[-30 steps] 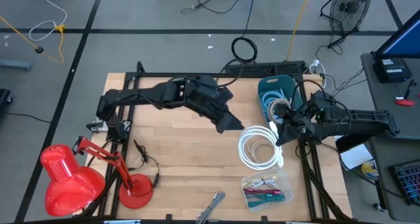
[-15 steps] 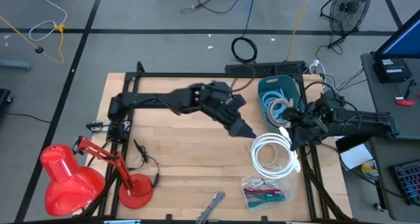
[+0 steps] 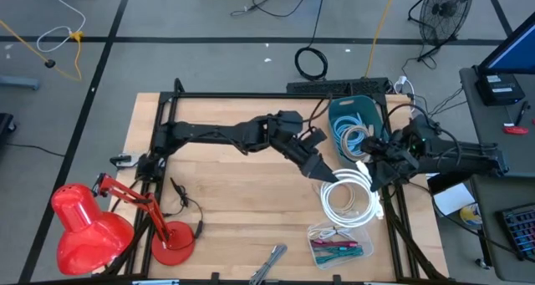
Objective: Pick & Place USB Port
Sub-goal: Put the white hdmi cable into the blue bin
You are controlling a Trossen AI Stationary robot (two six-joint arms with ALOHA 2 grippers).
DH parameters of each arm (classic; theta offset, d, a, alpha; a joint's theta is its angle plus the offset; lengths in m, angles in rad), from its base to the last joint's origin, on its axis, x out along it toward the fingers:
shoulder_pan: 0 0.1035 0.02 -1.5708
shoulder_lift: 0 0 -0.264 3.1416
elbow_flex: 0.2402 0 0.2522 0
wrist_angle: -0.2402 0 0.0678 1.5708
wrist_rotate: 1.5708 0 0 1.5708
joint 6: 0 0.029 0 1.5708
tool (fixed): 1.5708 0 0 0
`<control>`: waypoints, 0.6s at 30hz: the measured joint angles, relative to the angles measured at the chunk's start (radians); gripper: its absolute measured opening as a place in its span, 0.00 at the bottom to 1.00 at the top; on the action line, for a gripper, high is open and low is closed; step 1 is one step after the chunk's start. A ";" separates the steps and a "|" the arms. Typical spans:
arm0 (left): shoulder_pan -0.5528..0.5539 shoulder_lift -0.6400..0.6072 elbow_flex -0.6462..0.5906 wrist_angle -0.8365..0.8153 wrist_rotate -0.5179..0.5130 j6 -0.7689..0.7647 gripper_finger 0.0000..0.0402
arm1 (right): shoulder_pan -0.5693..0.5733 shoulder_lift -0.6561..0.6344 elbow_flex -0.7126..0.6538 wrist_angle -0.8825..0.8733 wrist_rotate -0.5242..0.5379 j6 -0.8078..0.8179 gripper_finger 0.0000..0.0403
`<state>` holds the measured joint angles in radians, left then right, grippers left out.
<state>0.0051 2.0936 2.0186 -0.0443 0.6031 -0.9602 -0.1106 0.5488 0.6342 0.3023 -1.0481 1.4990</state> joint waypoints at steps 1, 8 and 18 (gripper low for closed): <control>-0.001 0.000 0.000 0.015 0.006 -0.005 0.80 | 0.000 0.000 0.000 0.000 0.000 0.000 0.06; -0.006 0.000 0.000 0.046 0.051 -0.018 0.80 | 0.001 -0.009 0.000 -0.005 -0.007 0.006 0.06; -0.017 0.000 0.000 0.196 0.089 -0.086 0.80 | 0.001 -0.013 0.000 0.000 -0.002 -0.003 0.06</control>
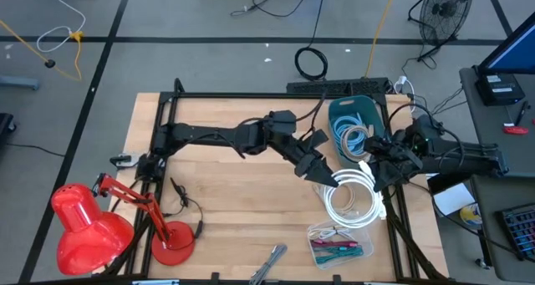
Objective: Pick & Place USB Port
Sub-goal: Put the white hdmi cable into the blue bin
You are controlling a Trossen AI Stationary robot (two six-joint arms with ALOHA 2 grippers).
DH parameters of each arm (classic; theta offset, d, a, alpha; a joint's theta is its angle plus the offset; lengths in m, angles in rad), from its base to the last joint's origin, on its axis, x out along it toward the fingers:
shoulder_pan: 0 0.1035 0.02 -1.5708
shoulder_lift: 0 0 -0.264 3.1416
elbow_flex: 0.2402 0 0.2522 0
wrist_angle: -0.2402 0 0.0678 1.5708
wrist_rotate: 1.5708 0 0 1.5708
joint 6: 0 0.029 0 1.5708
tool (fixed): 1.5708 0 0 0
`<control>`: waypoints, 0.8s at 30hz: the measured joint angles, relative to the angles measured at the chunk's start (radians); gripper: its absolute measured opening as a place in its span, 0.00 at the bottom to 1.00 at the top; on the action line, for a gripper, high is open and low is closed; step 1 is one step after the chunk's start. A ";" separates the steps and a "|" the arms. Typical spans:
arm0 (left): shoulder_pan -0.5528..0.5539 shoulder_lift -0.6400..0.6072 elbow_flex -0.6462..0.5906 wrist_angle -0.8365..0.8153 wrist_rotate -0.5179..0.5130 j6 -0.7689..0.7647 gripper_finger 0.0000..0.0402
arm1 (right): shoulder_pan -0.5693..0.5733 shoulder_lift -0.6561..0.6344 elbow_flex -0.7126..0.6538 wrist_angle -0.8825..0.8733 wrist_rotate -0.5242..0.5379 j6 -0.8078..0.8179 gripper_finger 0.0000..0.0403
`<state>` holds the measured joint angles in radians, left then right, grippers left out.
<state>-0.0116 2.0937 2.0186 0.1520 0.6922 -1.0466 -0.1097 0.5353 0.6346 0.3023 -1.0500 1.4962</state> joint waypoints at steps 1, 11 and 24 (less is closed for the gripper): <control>-0.002 0.000 0.000 0.008 0.001 -0.007 0.80 | 0.000 0.000 0.000 0.000 0.000 -0.001 0.06; -0.025 0.000 0.008 -0.101 0.003 0.009 0.79 | -0.001 0.002 0.000 -0.041 0.019 -0.029 0.06; -0.038 0.000 0.008 -0.195 -0.044 0.042 0.22 | -0.001 0.001 0.000 -0.070 0.052 -0.054 0.06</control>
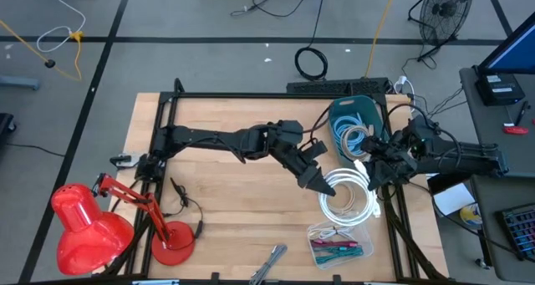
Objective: Pick & Place USB Port
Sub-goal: Put the white hdmi cable into the blue bin
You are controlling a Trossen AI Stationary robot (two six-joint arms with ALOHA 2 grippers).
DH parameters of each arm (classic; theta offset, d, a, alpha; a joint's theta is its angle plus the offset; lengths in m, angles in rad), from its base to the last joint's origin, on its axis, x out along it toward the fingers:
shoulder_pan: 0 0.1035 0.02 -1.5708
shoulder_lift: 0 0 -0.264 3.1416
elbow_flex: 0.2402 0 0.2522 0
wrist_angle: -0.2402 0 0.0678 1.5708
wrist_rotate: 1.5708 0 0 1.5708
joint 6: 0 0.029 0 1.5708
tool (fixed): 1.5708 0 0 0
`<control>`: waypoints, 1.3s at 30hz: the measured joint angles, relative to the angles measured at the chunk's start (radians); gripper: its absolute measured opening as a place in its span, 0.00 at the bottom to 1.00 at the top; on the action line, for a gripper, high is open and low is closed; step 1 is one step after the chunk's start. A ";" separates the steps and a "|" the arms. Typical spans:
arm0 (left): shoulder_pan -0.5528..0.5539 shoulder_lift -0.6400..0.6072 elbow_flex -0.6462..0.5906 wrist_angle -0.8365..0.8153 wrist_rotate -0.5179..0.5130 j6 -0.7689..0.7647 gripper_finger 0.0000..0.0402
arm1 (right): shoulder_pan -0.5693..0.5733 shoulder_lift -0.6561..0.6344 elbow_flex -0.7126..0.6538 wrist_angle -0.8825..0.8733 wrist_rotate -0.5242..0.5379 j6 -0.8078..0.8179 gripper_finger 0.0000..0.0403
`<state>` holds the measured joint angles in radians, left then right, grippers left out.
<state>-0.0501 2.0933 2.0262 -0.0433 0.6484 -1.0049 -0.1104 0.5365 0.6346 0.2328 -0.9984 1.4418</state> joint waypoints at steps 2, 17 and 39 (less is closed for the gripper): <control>0.005 0.000 0.000 0.001 -0.009 0.002 0.09 | 0.000 0.000 0.000 0.016 0.006 0.001 0.10; -0.008 -0.002 0.001 0.061 -0.207 -0.125 0.07 | 0.000 -0.009 0.000 0.055 0.161 0.014 0.49; -0.031 -0.099 0.001 -0.071 -0.467 -0.098 0.07 | 0.000 -0.046 0.000 0.054 0.274 -0.048 0.38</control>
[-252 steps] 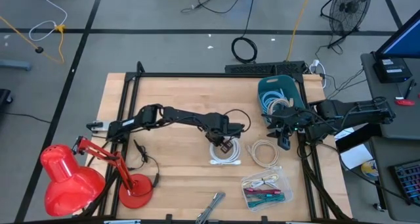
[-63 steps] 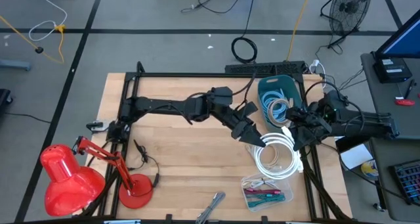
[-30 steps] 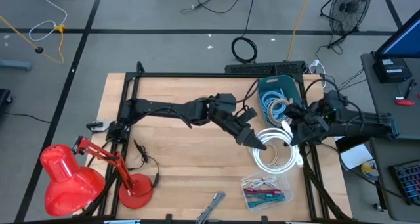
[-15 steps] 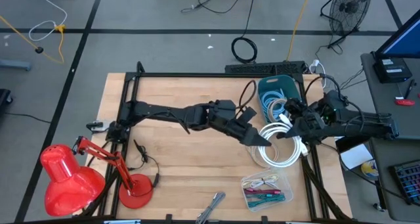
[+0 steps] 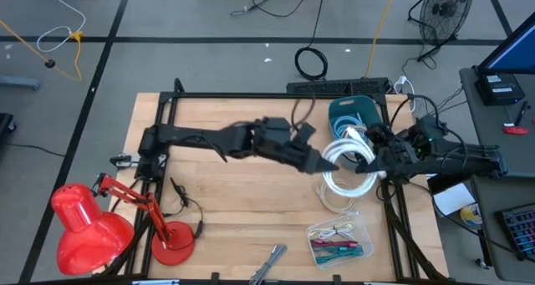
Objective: Pick & Place USB Port
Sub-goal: Put the white hdmi cable into the blue bin
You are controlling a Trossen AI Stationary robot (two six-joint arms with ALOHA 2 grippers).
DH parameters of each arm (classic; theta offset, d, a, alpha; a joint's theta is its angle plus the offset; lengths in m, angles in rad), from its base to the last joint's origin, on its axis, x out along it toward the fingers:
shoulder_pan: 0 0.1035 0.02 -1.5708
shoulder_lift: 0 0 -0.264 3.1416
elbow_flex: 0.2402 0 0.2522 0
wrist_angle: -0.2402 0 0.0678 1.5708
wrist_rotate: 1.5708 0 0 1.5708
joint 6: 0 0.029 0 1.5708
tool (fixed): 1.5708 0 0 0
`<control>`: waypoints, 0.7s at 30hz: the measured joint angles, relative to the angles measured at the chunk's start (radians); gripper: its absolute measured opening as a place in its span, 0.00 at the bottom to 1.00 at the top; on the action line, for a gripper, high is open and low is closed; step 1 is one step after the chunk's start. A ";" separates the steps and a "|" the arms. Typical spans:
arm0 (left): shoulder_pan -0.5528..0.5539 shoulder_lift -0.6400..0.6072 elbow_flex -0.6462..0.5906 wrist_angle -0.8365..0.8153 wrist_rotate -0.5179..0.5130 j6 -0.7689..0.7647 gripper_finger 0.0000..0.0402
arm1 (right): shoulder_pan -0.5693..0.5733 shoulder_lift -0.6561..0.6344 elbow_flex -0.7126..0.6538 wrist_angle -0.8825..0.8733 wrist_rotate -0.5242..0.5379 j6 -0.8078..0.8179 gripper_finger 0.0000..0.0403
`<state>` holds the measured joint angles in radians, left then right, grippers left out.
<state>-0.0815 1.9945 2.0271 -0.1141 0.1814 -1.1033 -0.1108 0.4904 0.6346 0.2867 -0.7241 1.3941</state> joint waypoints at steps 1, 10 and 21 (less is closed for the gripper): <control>0.004 -0.012 0.000 -0.010 -0.005 0.004 0.07 | 0.000 -0.002 0.000 -0.001 -0.001 0.000 0.38; 0.000 -0.048 0.000 -0.104 -0.009 0.000 0.07 | -0.001 -0.002 0.000 -0.002 0.021 -0.026 0.37; -0.040 -0.045 0.000 -0.081 -0.298 0.012 0.07 | -0.001 -0.002 0.000 0.000 0.087 -0.046 0.37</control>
<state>-0.1211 1.9491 2.0270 -0.1955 -0.1171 -1.0910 -0.1120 0.4889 0.6346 0.2871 -0.6375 1.3477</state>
